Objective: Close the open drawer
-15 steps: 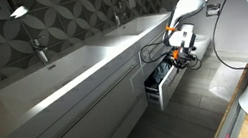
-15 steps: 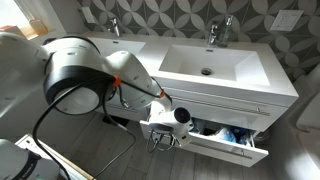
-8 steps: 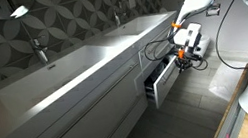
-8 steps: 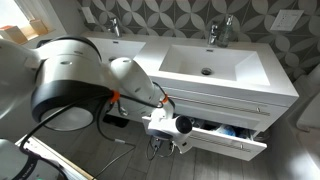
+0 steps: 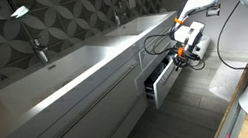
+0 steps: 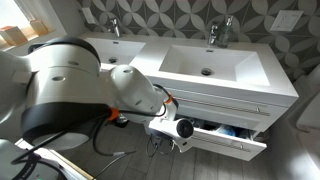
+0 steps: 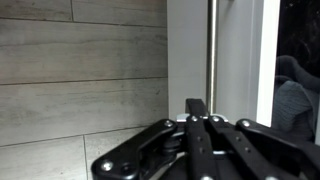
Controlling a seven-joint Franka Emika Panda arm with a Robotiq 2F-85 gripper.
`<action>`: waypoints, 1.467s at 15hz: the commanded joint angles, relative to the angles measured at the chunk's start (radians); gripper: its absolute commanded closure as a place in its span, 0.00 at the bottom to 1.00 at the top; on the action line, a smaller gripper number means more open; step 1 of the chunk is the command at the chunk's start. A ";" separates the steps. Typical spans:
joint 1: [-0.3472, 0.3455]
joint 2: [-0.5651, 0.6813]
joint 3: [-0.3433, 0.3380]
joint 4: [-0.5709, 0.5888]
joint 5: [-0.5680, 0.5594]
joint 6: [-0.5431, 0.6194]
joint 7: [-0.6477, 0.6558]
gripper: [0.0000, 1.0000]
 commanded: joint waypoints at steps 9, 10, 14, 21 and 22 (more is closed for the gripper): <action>0.027 0.140 0.054 0.082 -0.032 0.279 0.026 1.00; 0.022 0.154 0.064 0.089 -0.041 0.292 0.026 1.00; -0.061 0.212 0.172 0.119 -0.086 0.339 -0.002 1.00; -0.217 0.346 0.354 0.186 -0.213 0.330 -0.026 1.00; -0.236 0.371 0.380 0.197 -0.233 0.330 -0.036 1.00</action>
